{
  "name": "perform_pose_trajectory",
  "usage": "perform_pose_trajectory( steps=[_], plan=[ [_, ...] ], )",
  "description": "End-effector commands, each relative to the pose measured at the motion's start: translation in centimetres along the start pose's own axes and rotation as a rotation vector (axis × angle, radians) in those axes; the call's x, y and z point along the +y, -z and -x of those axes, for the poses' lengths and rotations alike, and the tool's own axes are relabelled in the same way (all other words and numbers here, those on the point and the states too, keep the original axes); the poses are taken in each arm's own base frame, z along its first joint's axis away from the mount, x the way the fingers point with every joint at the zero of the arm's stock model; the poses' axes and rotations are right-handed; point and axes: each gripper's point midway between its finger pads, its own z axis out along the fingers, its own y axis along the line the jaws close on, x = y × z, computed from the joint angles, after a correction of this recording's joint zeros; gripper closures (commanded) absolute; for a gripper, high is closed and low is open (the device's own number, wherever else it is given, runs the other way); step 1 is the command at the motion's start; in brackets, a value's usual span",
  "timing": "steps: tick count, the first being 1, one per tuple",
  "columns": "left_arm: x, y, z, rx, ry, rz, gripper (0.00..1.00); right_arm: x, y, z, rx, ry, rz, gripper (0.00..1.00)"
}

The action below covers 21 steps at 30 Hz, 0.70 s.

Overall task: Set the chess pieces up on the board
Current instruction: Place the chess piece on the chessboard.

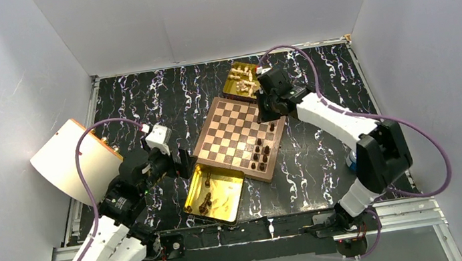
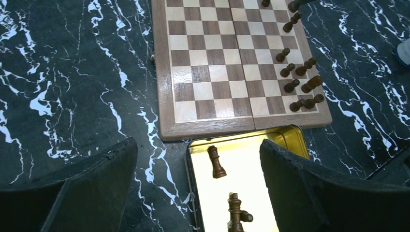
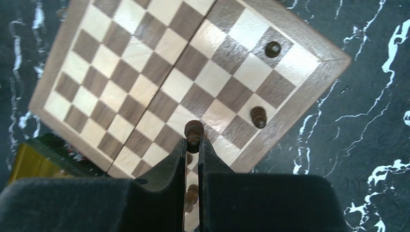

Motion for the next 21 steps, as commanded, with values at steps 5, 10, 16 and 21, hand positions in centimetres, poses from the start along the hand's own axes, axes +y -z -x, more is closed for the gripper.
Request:
perform_pose_trajectory(
  steps=[5, 10, 16, 21],
  plan=[
    [0.9, 0.8, 1.7, -0.041, -0.038, 0.05, 0.05, -1.9, -2.6, 2.6, 0.017, 0.021, -0.098, 0.92],
    [0.8, 1.1, 2.1, -0.062, -0.047, 0.044, 0.05, -2.8, -4.1, 3.1, 0.029, 0.024, -0.147, 0.92],
    [0.7, 1.4, 2.4, -0.085, -0.051, 0.04, 0.06, -4.3, -5.4, 3.6, 0.065, 0.023, -0.208, 0.91],
    [0.6, 1.4, 2.5, -0.085, -0.053, 0.038, 0.05, -4.6, -6.0, 3.0, 0.092, 0.01, -0.2, 0.91]
  ],
)
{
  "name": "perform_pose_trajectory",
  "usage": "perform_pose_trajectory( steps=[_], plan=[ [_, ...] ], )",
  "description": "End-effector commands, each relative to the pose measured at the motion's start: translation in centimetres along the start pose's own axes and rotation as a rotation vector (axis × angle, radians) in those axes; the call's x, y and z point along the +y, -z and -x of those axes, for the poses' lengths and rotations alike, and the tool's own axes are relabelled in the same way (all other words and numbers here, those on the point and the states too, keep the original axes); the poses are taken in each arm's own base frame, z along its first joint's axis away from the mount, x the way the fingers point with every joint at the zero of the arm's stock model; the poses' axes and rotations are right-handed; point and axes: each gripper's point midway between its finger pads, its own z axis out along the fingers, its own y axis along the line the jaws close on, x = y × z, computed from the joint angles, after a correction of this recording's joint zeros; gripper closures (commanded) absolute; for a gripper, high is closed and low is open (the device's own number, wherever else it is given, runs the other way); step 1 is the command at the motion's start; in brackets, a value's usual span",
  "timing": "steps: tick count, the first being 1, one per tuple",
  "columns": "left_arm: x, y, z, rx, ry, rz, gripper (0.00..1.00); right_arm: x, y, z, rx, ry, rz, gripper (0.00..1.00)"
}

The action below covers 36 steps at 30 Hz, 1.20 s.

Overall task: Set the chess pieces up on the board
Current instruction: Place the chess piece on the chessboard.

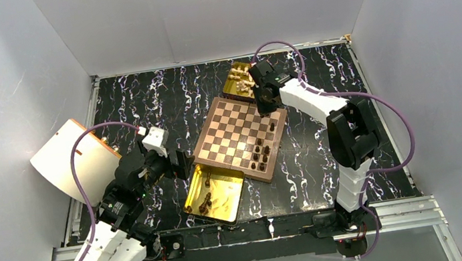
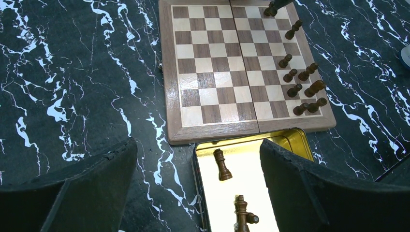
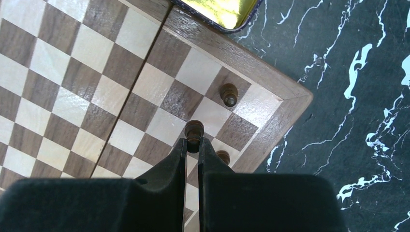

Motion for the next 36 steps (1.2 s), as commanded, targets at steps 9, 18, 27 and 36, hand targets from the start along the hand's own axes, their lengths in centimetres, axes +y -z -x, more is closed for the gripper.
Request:
perform_pose_trajectory(
  steps=[9, 18, 27, 36],
  plan=[
    [0.1, 0.3, 1.5, -0.036, -0.015, 0.006, 0.05, -0.9, -0.7, 0.0, 0.019, -0.009, -0.017, 0.91],
    [0.1, 0.3, 1.4, -0.035, -0.017, 0.004, 0.05, -1.1, -1.9, -0.3, 0.035, -0.013, -0.026, 0.9],
    [-0.2, 0.1, 1.2, -0.025, -0.014, -0.011, 0.05, -1.4, -2.7, -0.9, 0.06, -0.012, -0.04, 0.87],
    [-0.4, -0.2, 0.9, -0.007, -0.013, -0.026, 0.06, -1.3, -2.7, -0.6, 0.075, -0.009, -0.044, 0.76]
  ],
)
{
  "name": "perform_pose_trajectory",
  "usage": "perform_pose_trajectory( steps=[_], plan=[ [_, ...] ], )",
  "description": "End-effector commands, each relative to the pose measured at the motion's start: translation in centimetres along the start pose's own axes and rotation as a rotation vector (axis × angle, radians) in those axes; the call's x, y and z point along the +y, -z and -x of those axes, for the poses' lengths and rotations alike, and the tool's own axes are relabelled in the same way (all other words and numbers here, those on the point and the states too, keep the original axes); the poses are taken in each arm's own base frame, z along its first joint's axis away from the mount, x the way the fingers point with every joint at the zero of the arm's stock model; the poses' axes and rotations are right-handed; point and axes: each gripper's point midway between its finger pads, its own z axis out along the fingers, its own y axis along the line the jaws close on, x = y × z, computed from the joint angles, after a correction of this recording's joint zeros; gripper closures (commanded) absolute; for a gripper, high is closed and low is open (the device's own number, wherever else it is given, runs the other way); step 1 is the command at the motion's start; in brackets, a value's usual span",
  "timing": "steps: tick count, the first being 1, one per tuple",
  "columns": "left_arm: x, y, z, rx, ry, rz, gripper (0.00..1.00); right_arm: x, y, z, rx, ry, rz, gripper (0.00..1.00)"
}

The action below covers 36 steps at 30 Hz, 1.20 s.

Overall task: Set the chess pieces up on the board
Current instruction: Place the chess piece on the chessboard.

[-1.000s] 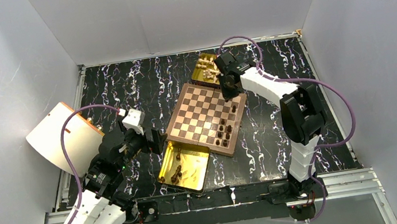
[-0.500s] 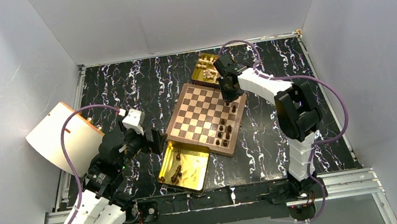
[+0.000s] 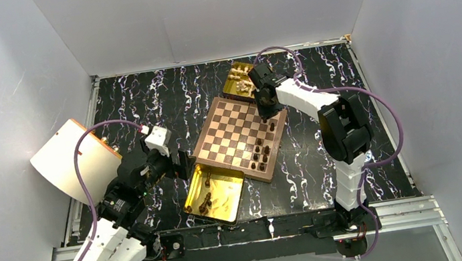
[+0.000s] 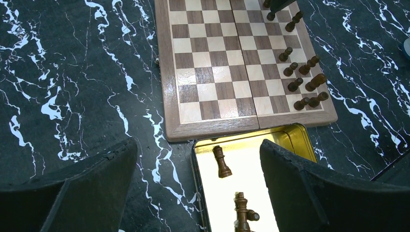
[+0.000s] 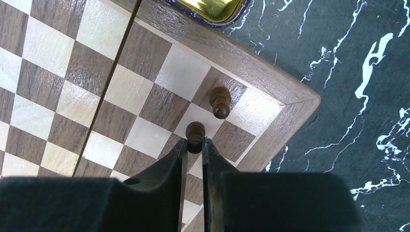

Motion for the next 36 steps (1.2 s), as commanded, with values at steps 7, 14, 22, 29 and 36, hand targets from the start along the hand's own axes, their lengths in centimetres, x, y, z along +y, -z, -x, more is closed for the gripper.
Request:
perform_pose_trajectory(
  steps=[7, 14, 22, 29, 36],
  plan=[
    [-0.3, 0.4, 1.6, -0.043, -0.01, -0.017, 0.05, -0.1, 0.7, 2.1, -0.033, 0.006, -0.018, 0.73],
    [-0.2, 0.5, 1.6, -0.047, -0.007, -0.008, 0.05, -0.4, 1.5, 2.2, -0.037, 0.008, -0.03, 0.7],
    [0.0, 0.2, 1.1, -0.008, 0.017, 0.008, 0.03, 0.2, 2.3, 2.6, -0.06, 0.011, 0.013, 0.63],
    [-0.4, -0.6, -0.1, 0.094, 0.009, -0.019, 0.05, 0.5, 3.4, 2.9, -0.08, 0.007, 0.039, 0.57],
    [0.0, -0.8, 0.0, 0.147, 0.067, 0.027, 0.1, 0.3, 6.8, 4.2, -0.163, 0.009, 0.058, 0.55]
  ],
)
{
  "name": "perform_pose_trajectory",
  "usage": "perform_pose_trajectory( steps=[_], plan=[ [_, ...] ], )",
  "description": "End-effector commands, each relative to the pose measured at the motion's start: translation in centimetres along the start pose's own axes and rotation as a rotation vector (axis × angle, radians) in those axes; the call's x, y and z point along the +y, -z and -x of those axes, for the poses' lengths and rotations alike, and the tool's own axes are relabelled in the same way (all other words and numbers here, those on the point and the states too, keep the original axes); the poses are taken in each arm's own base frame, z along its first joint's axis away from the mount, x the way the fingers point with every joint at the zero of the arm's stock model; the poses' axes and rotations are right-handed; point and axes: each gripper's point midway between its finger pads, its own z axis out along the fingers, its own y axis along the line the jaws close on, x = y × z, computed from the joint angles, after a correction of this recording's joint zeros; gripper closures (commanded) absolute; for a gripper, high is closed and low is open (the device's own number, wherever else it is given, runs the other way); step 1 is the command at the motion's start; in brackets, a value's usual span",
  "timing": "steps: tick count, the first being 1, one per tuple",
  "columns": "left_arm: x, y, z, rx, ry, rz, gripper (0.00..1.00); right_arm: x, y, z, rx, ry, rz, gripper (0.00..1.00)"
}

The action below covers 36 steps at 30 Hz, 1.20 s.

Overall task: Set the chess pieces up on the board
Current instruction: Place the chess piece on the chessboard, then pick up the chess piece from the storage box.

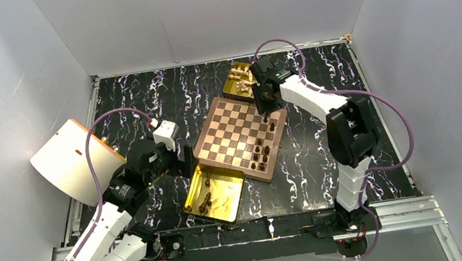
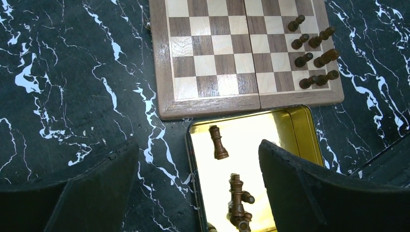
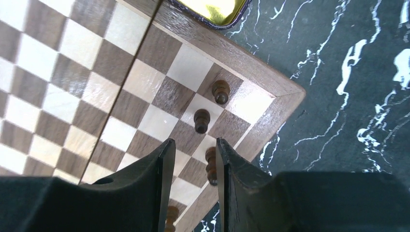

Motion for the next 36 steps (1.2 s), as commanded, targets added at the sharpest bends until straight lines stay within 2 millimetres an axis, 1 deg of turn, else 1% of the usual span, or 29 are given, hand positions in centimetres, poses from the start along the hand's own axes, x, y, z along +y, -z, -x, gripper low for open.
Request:
perform_pose_trajectory(
  steps=[1, 4, 6, 8, 9, 13, 14, 16, 19, 23, 25, 26, 32, 36],
  plan=[
    [0.4, 0.8, 2.3, -0.01, 0.061, 0.049, 0.12, 0.4, 5.5, 3.5, -0.162, 0.001, 0.061, 0.55],
    [1.1, 0.9, 2.5, 0.032, 0.117, 0.111, 0.16, 1.3, 8.0, 4.3, -0.232, 0.009, 0.139, 0.55],
    [0.9, 0.7, 2.4, 0.071, 0.154, 0.114, 0.21, 2.1, 9.6, 4.4, -0.275, 0.012, 0.204, 0.55],
    [0.2, 0.2, 1.9, 0.126, 0.179, 0.091, 0.28, 2.8, 11.0, 4.1, -0.307, 0.007, 0.266, 0.55],
    [-0.2, 0.0, 1.7, 0.152, 0.186, 0.07, 0.31, 3.5, 11.7, 3.6, -0.314, 0.012, 0.322, 0.56],
    [-0.8, -0.8, 0.8, 0.223, 0.232, 0.05, 0.4, 4.7, 13.8, 2.1, -0.349, -0.02, 0.441, 0.59],
    [-1.0, -1.0, 0.5, 0.236, 0.24, 0.041, 0.41, 4.8, 14.7, 1.9, -0.364, -0.024, 0.462, 0.6],
    [-0.9, -1.3, -0.3, 0.262, 0.255, 0.056, 0.42, 4.9, 15.7, 1.5, -0.381, -0.034, 0.487, 0.6],
    [0.1, -1.6, -1.5, 0.306, 0.266, 0.121, 0.49, 5.0, 17.1, 1.0, -0.413, -0.046, 0.524, 0.6],
    [-0.2, -1.8, -1.8, 0.337, 0.292, 0.13, 0.57, 4.9, 17.9, 0.1, -0.433, -0.049, 0.545, 0.6],
    [-0.8, -2.0, -1.9, 0.345, 0.293, 0.128, 0.61, 4.8, 17.9, -0.1, -0.437, -0.049, 0.541, 0.61],
    [-0.7, -2.2, -2.0, 0.344, 0.284, 0.155, 0.62, 4.7, 17.9, -0.3, -0.438, -0.047, 0.541, 0.61],
    [-2.8, -3.4, -3.6, 0.403, 0.222, 0.184, 0.64, 4.6, 18.8, -0.7, -0.473, -0.05, 0.56, 0.61],
    [-3.2, -4.3, -4.4, 0.435, 0.191, 0.211, 0.64, 4.5, 19.4, -1.0, -0.489, -0.057, 0.571, 0.61]
  ],
)
